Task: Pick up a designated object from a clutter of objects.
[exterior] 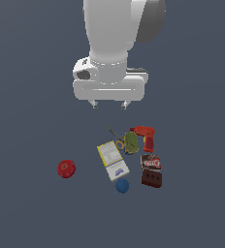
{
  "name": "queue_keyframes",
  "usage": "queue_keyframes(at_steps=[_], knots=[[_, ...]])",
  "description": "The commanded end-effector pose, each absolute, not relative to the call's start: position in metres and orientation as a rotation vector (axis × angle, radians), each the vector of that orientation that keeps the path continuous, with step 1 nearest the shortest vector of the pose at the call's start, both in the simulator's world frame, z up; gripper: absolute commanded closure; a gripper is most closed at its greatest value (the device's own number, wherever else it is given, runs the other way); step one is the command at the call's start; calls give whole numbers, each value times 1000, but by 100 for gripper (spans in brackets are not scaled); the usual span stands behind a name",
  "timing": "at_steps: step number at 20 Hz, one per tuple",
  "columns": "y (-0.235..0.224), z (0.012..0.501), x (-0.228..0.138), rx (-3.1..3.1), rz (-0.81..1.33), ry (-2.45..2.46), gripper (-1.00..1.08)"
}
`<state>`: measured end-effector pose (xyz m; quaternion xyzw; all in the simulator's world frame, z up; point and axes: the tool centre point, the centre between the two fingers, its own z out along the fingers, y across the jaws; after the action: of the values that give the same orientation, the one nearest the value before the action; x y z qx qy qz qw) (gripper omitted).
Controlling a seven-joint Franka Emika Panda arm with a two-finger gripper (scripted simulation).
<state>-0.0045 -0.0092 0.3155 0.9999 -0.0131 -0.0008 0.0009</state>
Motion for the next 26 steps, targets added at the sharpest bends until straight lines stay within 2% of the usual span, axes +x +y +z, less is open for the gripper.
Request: queue_keyframes(at_steps=[1,16,26], knots=[[-9,316,-4,3140,-3,-41,-92],[-24,306,-6,3165,-42,-133,-92],[-8,288,20,3147,-40,112,-92]])
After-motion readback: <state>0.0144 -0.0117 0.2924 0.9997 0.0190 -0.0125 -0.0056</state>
